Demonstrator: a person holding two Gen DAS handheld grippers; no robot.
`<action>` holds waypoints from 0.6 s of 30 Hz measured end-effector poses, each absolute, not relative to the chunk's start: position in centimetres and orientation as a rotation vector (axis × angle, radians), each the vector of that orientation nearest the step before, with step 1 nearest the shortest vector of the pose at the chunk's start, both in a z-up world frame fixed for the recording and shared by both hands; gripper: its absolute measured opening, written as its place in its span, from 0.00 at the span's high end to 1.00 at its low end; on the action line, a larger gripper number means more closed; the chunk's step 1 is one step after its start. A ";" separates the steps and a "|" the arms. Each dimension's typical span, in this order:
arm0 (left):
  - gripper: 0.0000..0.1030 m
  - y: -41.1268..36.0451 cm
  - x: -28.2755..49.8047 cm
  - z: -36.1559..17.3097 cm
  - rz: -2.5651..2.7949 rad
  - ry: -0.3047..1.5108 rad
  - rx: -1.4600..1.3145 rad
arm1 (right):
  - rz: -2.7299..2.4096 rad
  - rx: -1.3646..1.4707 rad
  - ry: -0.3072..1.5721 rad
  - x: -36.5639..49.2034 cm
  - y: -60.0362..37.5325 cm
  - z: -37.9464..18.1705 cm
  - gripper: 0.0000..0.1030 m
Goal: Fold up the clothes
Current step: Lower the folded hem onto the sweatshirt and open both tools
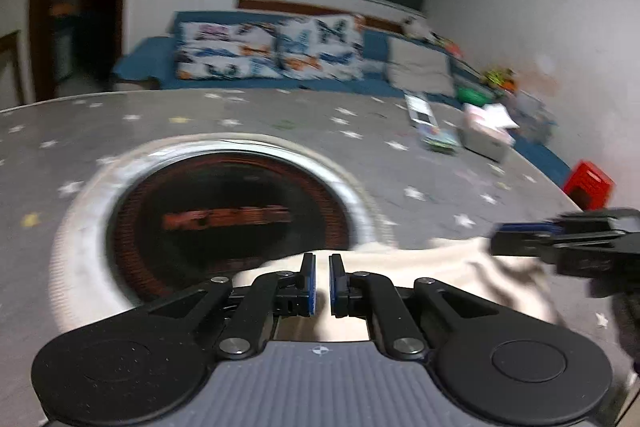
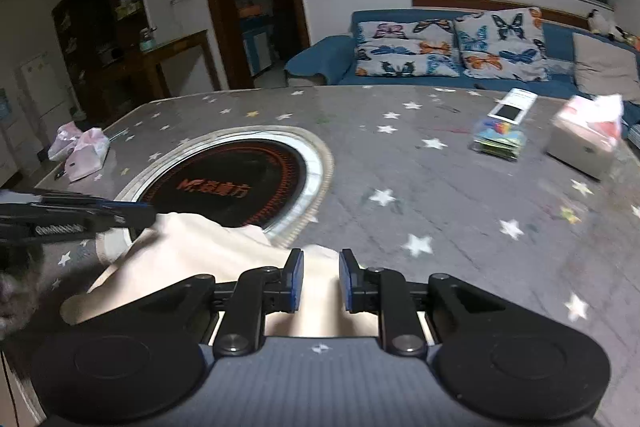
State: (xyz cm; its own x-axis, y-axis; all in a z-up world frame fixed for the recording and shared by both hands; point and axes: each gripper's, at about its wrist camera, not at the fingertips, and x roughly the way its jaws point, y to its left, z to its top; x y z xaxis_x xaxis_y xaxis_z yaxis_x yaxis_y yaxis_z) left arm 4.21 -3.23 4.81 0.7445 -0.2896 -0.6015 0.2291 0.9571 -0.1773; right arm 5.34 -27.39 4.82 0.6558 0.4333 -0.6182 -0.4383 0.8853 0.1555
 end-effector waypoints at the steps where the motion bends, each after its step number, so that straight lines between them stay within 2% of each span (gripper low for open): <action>1: 0.93 -4.0 4.8 4.5 -0.299 0.685 -0.089 | 0.501 -0.013 0.704 5.5 -26.9 4.7 0.82; 7: 0.92 -7.3 7.5 2.4 -0.329 0.738 -0.050 | 0.495 -0.061 0.753 6.7 -25.0 2.3 0.80; 18: 0.91 -7.2 7.9 1.7 -0.316 0.732 -0.066 | 0.546 -0.096 0.723 5.1 -23.8 2.7 0.77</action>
